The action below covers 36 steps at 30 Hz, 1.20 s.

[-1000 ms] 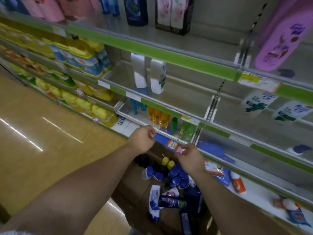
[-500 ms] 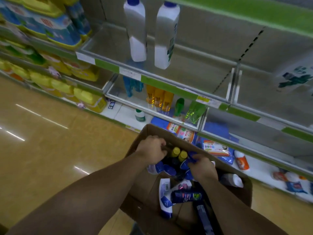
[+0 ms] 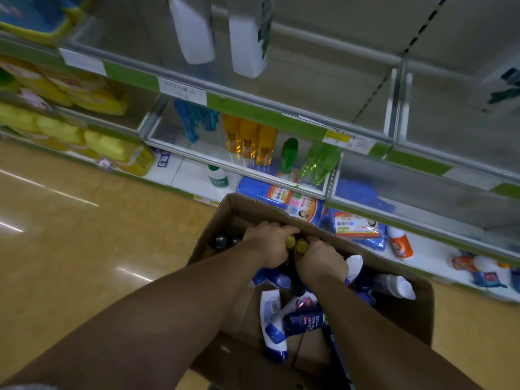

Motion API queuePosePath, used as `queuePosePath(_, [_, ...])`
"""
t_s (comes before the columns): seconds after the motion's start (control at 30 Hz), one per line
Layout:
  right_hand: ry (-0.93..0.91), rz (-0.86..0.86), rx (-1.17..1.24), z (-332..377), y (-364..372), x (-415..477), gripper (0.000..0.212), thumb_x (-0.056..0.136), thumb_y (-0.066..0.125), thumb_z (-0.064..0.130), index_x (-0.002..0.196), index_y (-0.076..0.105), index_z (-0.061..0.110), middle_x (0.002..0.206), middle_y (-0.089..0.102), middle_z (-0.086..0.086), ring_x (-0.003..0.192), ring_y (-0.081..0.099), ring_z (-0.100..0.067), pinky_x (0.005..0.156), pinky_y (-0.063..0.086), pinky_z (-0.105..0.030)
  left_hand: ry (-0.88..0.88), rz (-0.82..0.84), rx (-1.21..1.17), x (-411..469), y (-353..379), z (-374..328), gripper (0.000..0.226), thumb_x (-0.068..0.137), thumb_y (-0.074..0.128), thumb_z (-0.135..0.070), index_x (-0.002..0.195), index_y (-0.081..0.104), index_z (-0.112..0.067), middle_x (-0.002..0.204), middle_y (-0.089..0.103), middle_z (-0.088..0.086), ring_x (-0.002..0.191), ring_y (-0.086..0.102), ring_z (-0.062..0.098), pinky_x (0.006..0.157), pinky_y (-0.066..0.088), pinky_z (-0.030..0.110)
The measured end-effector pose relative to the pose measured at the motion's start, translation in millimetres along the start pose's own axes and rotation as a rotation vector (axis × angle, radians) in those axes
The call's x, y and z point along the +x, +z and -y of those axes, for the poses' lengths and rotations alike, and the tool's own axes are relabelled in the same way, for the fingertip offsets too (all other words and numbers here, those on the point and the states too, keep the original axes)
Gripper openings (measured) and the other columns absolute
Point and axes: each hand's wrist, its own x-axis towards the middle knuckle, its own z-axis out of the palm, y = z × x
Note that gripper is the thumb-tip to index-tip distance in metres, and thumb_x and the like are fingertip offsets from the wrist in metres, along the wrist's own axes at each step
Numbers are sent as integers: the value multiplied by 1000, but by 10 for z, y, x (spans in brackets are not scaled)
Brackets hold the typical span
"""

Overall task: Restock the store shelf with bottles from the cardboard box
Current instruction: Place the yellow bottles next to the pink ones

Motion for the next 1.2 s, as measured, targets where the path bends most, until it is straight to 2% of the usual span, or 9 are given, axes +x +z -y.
queuePosePath(0.13, [-27, -12, -138, 16, -6, 73, 24, 95, 49, 33, 115, 59, 25, 109, 70, -3, 97, 69, -28, 72, 49, -35, 11, 23, 30, 117, 7, 10, 47, 87, 57, -39, 132, 49, -49, 141, 55, -6, 129, 50, 25, 107, 38, 50])
queuePosePath(0.3, [-54, -23, -288, 62, -24, 109, 18, 95, 52, 26, 109, 63, 22, 104, 71, -2, 92, 70, -25, 71, 54, -33, 45, 33, 87, 172, 41, 55, 56, 85, 63, -34, 137, 46, -46, 143, 54, -3, 130, 50, 27, 107, 40, 50])
queuePosePath(0.53, [-147, -74, -420, 122, -1, 113, 15, 97, 51, 23, 106, 62, 22, 99, 72, -1, 88, 70, -24, 70, 52, -33, 57, 27, 92, 213, 69, 88, 51, 89, 61, -35, 137, 46, -40, 140, 57, 1, 125, 55, 28, 102, 48, 48])
queuePosePath(0.67, [-143, -76, -350, 67, -31, 74, 18, 96, 52, 31, 111, 59, 25, 100, 71, 0, 90, 70, -24, 68, 49, -32, 55, -9, 124, 163, 58, 94, 43, 88, 62, -35, 129, 50, -38, 128, 63, 1, 116, 60, 28, 97, 50, 47])
queuePosePath(0.77, [-162, -67, -284, 28, -107, -19, 31, 94, 56, 39, 122, 53, 26, 106, 69, -2, 94, 69, -26, 71, 52, -34, 53, -36, 123, 92, -14, 92, 38, 87, 61, -37, 123, 52, -36, 122, 65, 1, 112, 61, 26, 95, 50, 45])
queuePosePath(0.87, [-170, -77, -189, -17, -290, -169, 44, 93, 58, 46, 132, 47, 29, 114, 67, -4, 101, 68, -28, 70, 44, -33, 80, -70, 144, -58, -197, 16, 45, 85, 62, -43, 127, 52, -33, 122, 65, 2, 113, 61, 27, 94, 49, 42])
queuePosePath(1.0, [-188, -82, 104, -104, -617, -441, 54, 84, 68, 43, 131, 48, 24, 101, 71, -7, 93, 68, -32, 75, 55, -37, 135, -136, 126, -406, -554, -143, 50, 83, 64, -50, 127, 53, -30, 119, 66, 2, 108, 63, 27, 89, 52, 40])
queuePosePath(1.13, [-234, -134, 326, -204, -1134, -855, 50, 82, 73, 33, 127, 52, 27, 89, 67, 1, 83, 65, -25, 68, 51, -34, 161, -254, 102, -841, -991, -382, 43, 76, 64, -61, 107, 57, -32, 103, 67, -2, 96, 63, 24, 71, 48, 34])
queuePosePath(1.2, [-267, -189, 408, -291, -1440, -1078, 43, 82, 74, 29, 120, 55, 33, 86, 64, 8, 83, 64, -20, 71, 52, -34, 175, -328, 72, -1078, -1253, -570, 45, 71, 65, -64, 102, 59, -32, 99, 68, -4, 93, 64, 23, 67, 47, 33])
